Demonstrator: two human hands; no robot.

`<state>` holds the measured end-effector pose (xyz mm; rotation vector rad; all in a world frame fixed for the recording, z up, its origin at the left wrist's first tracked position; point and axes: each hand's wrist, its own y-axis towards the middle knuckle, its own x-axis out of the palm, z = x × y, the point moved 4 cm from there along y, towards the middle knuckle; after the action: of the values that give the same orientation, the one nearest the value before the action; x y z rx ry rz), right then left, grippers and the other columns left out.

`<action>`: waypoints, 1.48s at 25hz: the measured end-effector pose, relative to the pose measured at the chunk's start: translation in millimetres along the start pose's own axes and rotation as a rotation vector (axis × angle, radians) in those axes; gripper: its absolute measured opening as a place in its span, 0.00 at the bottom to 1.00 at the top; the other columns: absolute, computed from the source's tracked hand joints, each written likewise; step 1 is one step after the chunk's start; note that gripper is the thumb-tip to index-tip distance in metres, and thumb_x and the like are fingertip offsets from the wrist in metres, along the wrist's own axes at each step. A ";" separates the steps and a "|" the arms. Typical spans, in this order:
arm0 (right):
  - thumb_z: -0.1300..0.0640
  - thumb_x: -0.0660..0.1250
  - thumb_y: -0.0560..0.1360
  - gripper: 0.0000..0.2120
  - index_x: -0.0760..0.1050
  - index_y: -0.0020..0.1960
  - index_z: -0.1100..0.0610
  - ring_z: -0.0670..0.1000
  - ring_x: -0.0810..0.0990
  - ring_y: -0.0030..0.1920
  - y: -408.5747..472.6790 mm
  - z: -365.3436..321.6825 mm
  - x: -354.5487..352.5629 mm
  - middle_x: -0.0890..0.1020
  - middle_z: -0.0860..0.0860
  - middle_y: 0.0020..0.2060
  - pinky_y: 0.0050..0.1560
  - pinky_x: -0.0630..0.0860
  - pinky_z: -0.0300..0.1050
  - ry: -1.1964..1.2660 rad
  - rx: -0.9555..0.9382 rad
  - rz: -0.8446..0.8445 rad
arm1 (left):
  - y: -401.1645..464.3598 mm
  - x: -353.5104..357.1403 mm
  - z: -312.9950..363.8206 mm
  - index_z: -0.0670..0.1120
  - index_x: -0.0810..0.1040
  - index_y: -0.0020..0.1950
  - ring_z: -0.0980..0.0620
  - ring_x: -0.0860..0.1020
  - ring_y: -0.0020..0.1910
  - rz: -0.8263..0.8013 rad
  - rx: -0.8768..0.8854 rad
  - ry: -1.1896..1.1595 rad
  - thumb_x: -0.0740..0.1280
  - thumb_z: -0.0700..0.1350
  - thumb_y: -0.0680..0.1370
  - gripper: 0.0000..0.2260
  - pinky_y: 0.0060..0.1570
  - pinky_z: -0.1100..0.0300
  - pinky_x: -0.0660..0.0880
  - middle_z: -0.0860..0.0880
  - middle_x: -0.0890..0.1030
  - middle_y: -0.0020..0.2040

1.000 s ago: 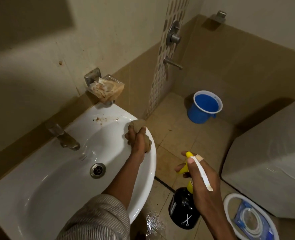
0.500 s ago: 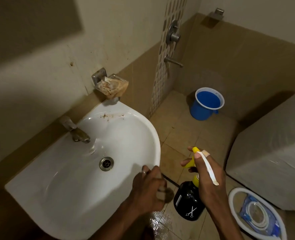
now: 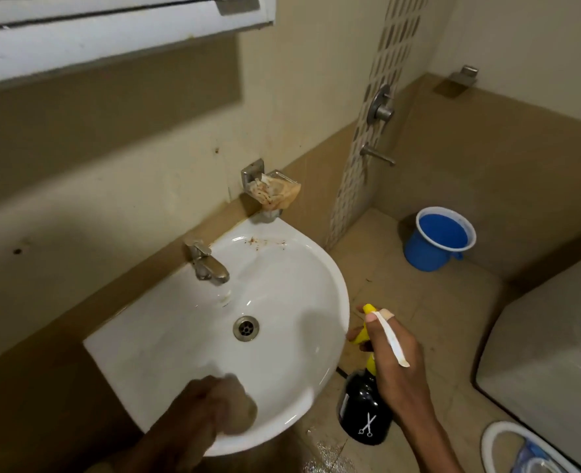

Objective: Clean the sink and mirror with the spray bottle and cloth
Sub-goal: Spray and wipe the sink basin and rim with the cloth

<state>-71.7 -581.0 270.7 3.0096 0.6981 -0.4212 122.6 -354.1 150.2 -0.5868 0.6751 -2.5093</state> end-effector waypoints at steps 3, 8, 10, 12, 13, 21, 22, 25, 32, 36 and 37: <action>0.52 0.62 0.86 0.15 0.84 0.47 0.54 0.42 0.80 0.34 6.8 6.8 17.4 0.87 0.49 0.36 0.39 0.79 0.43 -0.073 0.032 -0.002 | 8.7 26.0 42.3 0.39 0.69 0.40 0.48 0.68 0.22 0.005 0.081 -0.430 0.55 0.45 0.75 0.10 0.33 0.51 0.56 0.45 0.59 0.26; 0.50 0.63 0.85 0.16 0.84 0.45 0.54 0.52 0.85 0.38 27.1 -0.1 44.2 0.87 0.53 0.35 0.44 0.81 0.53 -0.085 0.067 -0.135 | 64.7 51.1 46.9 0.41 0.74 0.51 0.46 0.68 0.30 0.248 0.115 -0.796 0.60 0.44 0.70 0.12 0.40 0.48 0.75 0.44 0.68 0.37; 0.52 0.63 0.86 0.16 0.82 0.46 0.60 0.54 0.84 0.36 41.2 -10.1 64.3 0.87 0.56 0.33 0.44 0.81 0.52 -0.085 0.021 -0.251 | 76.2 61.1 43.6 0.42 0.75 0.57 0.44 0.70 0.33 0.388 0.142 -0.818 0.61 0.43 0.71 0.15 0.46 0.46 0.76 0.43 0.72 0.39; 0.53 0.63 0.85 0.19 0.79 0.41 0.63 0.56 0.84 0.34 56.0 -15.9 82.6 0.85 0.57 0.30 0.46 0.81 0.54 -0.111 -0.011 -0.352 | 90.2 63.0 37.2 0.41 0.74 0.61 0.43 0.72 0.32 0.533 0.154 -0.812 0.61 0.42 0.75 0.15 0.39 0.50 0.76 0.43 0.74 0.37; 0.51 0.62 0.85 0.20 0.78 0.40 0.62 0.56 0.83 0.35 63.9 -15.2 90.2 0.85 0.58 0.30 0.47 0.80 0.55 -0.129 -0.014 -0.387 | 95.6 63.0 36.1 0.39 0.74 0.62 0.44 0.72 0.30 0.603 0.164 -0.788 0.64 0.43 0.74 0.17 0.34 0.54 0.74 0.43 0.73 0.34; 0.43 0.63 0.82 0.18 0.81 0.40 0.51 0.47 0.84 0.35 121.2 4.1 117.2 0.85 0.52 0.33 0.42 0.78 0.40 -0.148 0.026 -0.394 | 139.4 74.6 75.2 0.49 0.75 0.64 0.34 0.80 0.55 0.875 0.352 -0.552 0.73 0.45 0.75 0.19 0.52 0.41 0.79 0.37 0.80 0.58; 0.44 0.63 0.83 0.16 0.82 0.43 0.51 0.46 0.84 0.35 125.4 6.8 117.2 0.86 0.51 0.35 0.40 0.77 0.36 -0.145 0.034 -0.391 | 145.8 77.7 79.5 0.50 0.74 0.65 0.34 0.79 0.57 0.905 0.374 -0.517 0.74 0.48 0.74 0.21 0.57 0.37 0.77 0.38 0.80 0.59; 0.42 0.62 0.82 0.17 0.82 0.49 0.54 0.45 0.84 0.35 135.6 19.3 115.5 0.87 0.57 0.43 0.42 0.77 0.36 -0.148 0.084 -0.366 | 165.6 75.4 84.8 0.50 0.69 0.73 0.36 0.77 0.61 1.000 0.362 -0.418 0.73 0.51 0.74 0.29 0.62 0.35 0.73 0.39 0.77 0.65; 0.51 0.64 0.83 0.16 0.79 0.39 0.57 0.44 0.81 0.30 155.3 27.0 100.0 0.84 0.56 0.31 0.35 0.73 0.34 -0.139 0.079 -0.324 | 192.3 56.0 128.4 0.35 0.67 0.70 0.36 0.70 0.64 1.286 0.514 -0.186 0.65 0.37 0.75 0.23 0.61 0.55 0.67 0.33 0.70 0.65; 0.51 0.64 0.84 0.15 0.81 0.42 0.56 0.45 0.84 0.35 154.2 32.8 100.1 0.85 0.55 0.33 0.38 0.75 0.32 -0.130 0.036 -0.341 | 204.7 59.9 142.7 0.38 0.64 0.73 0.35 0.65 0.68 1.329 0.520 -0.137 0.60 0.36 0.79 0.22 0.68 0.42 0.65 0.32 0.68 0.68; 0.52 0.64 0.84 0.16 0.81 0.41 0.57 0.46 0.84 0.35 154.2 32.7 99.7 0.85 0.56 0.32 0.38 0.75 0.32 -0.118 0.023 -0.332 | 207.2 59.8 146.0 0.38 0.65 0.73 0.36 0.65 0.68 1.371 0.546 -0.062 0.59 0.38 0.77 0.23 0.68 0.42 0.64 0.32 0.68 0.68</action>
<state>73.1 -679.6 206.9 2.8600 1.1925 -0.6123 217.0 -596.2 167.3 0.0609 0.1743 -1.2495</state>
